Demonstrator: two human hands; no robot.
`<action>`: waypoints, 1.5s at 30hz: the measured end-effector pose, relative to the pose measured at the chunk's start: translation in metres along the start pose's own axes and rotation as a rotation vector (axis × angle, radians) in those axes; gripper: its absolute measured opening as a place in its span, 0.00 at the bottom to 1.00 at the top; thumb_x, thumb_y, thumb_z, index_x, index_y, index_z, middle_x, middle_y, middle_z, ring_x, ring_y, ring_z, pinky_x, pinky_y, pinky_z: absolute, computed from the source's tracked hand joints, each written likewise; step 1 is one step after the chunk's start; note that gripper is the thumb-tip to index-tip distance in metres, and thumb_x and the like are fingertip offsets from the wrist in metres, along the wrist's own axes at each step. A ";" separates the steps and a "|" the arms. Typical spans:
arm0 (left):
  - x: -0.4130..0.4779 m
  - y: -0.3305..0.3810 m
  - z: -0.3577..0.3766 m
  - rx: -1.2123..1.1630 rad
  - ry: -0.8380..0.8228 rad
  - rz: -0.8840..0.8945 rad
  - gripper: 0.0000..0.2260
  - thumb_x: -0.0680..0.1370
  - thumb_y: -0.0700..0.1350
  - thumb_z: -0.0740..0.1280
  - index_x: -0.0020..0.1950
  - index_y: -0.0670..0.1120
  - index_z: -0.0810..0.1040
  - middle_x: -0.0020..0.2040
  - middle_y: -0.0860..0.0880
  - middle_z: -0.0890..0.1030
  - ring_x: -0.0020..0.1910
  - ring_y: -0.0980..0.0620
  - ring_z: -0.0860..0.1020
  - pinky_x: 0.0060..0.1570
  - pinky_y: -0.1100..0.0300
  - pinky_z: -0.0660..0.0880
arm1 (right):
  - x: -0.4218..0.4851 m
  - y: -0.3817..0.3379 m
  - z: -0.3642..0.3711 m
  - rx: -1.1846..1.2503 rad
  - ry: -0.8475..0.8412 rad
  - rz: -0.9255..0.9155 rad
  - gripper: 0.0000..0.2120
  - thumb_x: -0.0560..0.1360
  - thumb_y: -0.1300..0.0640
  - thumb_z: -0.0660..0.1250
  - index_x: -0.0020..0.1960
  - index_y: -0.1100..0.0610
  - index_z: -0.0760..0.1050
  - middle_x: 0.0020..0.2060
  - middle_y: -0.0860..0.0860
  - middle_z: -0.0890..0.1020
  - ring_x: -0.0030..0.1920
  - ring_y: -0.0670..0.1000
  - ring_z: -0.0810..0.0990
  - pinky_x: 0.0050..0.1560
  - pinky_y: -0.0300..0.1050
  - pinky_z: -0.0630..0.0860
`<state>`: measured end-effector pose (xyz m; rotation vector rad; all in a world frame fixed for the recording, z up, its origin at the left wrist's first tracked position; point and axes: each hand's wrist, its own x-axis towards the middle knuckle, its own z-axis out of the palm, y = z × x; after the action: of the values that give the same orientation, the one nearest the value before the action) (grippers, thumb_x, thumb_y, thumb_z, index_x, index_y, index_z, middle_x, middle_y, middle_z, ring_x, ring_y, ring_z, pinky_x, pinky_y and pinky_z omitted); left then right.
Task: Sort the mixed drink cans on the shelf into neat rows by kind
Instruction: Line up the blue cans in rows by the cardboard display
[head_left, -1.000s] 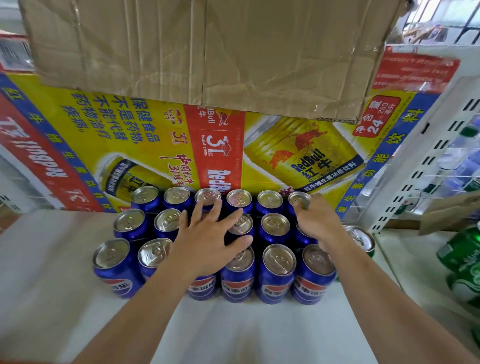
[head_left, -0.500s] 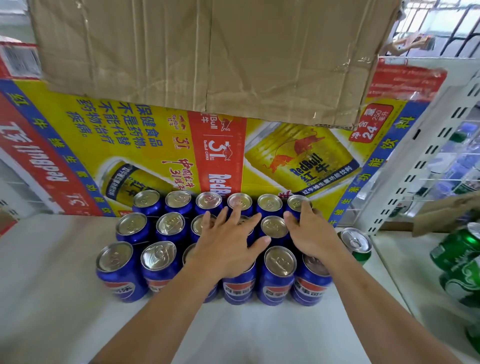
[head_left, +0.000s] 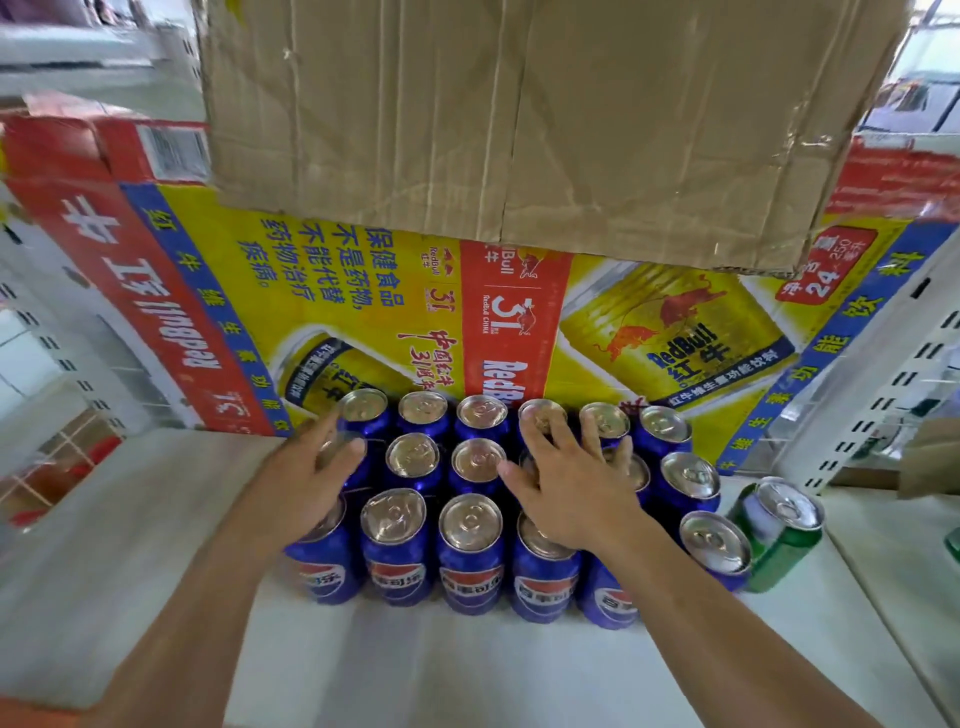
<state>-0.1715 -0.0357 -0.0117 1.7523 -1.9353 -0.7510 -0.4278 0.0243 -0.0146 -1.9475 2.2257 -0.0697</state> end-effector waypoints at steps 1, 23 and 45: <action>-0.001 -0.006 -0.001 -0.231 -0.029 -0.103 0.22 0.81 0.55 0.60 0.75 0.56 0.63 0.75 0.48 0.66 0.73 0.45 0.64 0.68 0.50 0.62 | 0.001 -0.001 0.001 -0.015 -0.015 0.005 0.33 0.78 0.33 0.44 0.78 0.44 0.42 0.79 0.49 0.43 0.77 0.63 0.39 0.69 0.73 0.41; 0.003 -0.011 0.006 0.044 0.069 0.005 0.24 0.82 0.56 0.56 0.77 0.52 0.59 0.75 0.47 0.65 0.72 0.45 0.65 0.68 0.43 0.64 | 0.003 -0.038 0.006 0.006 0.028 0.000 0.28 0.80 0.37 0.44 0.78 0.42 0.44 0.79 0.50 0.46 0.77 0.62 0.39 0.70 0.72 0.42; -0.019 0.112 0.083 0.513 -0.384 0.539 0.28 0.80 0.64 0.46 0.79 0.57 0.49 0.80 0.48 0.43 0.78 0.44 0.41 0.73 0.37 0.41 | -0.035 0.057 -0.018 0.256 0.294 0.158 0.24 0.82 0.49 0.53 0.75 0.58 0.61 0.74 0.55 0.64 0.73 0.57 0.61 0.68 0.52 0.63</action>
<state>-0.3080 -0.0010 -0.0021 1.2625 -2.8956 -0.4321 -0.4826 0.0650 -0.0020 -1.7113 2.3974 -0.6239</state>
